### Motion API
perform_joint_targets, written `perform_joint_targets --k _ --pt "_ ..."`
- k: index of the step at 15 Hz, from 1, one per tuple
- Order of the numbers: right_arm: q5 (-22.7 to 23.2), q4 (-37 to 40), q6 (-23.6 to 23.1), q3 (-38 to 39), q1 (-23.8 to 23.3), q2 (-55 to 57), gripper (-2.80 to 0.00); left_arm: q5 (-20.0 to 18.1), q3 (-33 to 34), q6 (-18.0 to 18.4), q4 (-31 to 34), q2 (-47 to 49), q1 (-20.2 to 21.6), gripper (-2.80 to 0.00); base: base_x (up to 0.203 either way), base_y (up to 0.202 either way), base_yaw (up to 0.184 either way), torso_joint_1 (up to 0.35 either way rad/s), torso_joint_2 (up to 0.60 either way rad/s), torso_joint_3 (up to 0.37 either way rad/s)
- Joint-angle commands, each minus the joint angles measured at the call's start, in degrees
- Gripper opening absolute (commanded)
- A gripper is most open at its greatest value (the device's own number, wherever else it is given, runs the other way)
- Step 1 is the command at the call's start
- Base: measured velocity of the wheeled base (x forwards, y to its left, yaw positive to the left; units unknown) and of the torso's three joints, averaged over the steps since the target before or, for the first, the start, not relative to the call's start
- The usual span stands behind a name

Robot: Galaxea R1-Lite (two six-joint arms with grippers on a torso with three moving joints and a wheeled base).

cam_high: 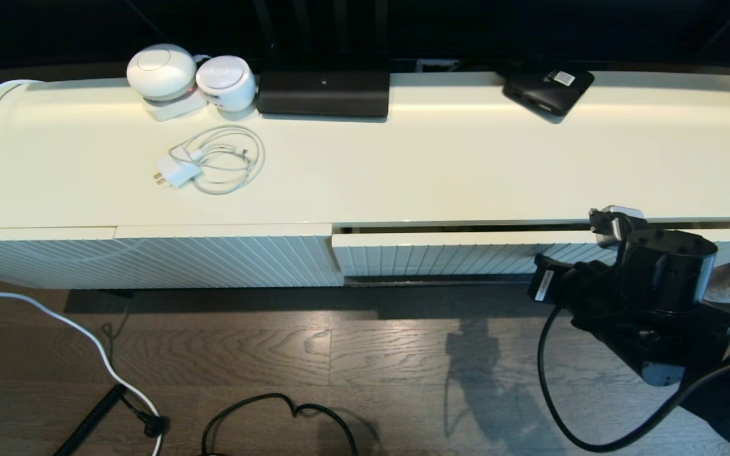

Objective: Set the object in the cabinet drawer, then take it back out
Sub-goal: Close the drawer

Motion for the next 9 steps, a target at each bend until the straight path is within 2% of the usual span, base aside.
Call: perform_joint_targets --k 1,9 --pt "-0.3 -1.3 0.0 -0.9 -0.1 3.2 -2.80 0.0 0.0 0.0 0.0 0.0 0.0 -2.80 0.000 0.000 0.000 0.000 0.00 0.000" --pt "-0.3 -0.8 -3.3 -8.6 -2.1 6.1 -2.80 0.0 0.0 0.0 0.0 0.0 0.0 -2.80 0.000 0.000 0.000 0.000 0.00 0.000"
